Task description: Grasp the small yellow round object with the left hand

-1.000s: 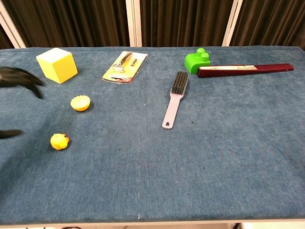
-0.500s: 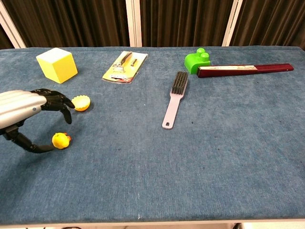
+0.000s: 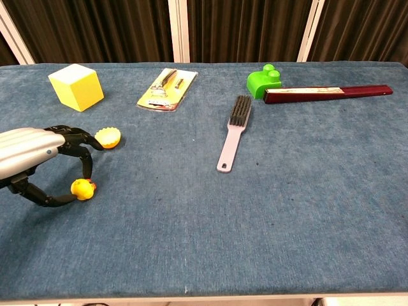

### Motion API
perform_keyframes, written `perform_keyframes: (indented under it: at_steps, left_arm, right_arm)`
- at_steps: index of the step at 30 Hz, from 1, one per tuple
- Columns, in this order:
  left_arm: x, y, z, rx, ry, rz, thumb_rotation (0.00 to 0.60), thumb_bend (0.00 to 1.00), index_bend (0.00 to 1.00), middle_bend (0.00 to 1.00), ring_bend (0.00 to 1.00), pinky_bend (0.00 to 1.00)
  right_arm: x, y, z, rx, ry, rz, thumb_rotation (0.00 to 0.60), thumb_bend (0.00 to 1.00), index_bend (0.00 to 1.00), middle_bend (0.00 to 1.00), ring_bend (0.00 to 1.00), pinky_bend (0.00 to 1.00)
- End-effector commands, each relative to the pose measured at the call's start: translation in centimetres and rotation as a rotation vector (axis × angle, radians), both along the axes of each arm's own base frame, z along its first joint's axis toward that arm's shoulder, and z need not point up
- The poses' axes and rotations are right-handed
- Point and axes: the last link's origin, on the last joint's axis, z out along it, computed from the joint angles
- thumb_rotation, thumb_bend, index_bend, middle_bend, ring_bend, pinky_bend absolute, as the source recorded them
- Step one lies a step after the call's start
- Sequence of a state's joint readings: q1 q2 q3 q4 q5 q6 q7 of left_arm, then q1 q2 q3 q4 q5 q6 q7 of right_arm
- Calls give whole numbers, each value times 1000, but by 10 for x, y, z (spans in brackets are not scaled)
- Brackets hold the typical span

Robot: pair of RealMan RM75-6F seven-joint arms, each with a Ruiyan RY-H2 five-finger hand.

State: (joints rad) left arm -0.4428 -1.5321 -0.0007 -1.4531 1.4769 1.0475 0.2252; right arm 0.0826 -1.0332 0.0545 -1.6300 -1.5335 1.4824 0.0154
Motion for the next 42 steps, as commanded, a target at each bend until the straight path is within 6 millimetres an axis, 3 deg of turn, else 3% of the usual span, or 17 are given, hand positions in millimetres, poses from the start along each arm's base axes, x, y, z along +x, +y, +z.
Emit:
perform_keyframes:
  at_steps: [1,7,12,21,34,42]
  left_arm:
    - [1,1,0,4,-11,3,600,391,534,145,56,0]
    - [5,14,15,55,-54,16,600,409,536,152,57,0]
    - [15,41,29,114,-90,38,600,408,536,152,57,0]
    - [29,85,14,131,-79,90,600,404,536,152,51,0]
    - [26,93,5,120,-58,130,600,394,506,152,50,0]
    - [26,92,1,102,-24,126,600,374,400,149,46,0]
  right_arm:
    - [0,0,0,0,-1,1,600,140,0,19,0,30]
    - [0,0,1,-4,-1,3,600,140,0,19,0,30]
    - [-1,0,1,-7,-5,4,600,140,0,19,0,30]
    - [-4,3,2,-14,-10,-3,600,140,0,19,0,30]
    - [-8,4,4,-20,-16,-14,600,140,0,19,0,30]
    - [-9,5,5,-24,-17,-18,600,140,0,19,0,30]
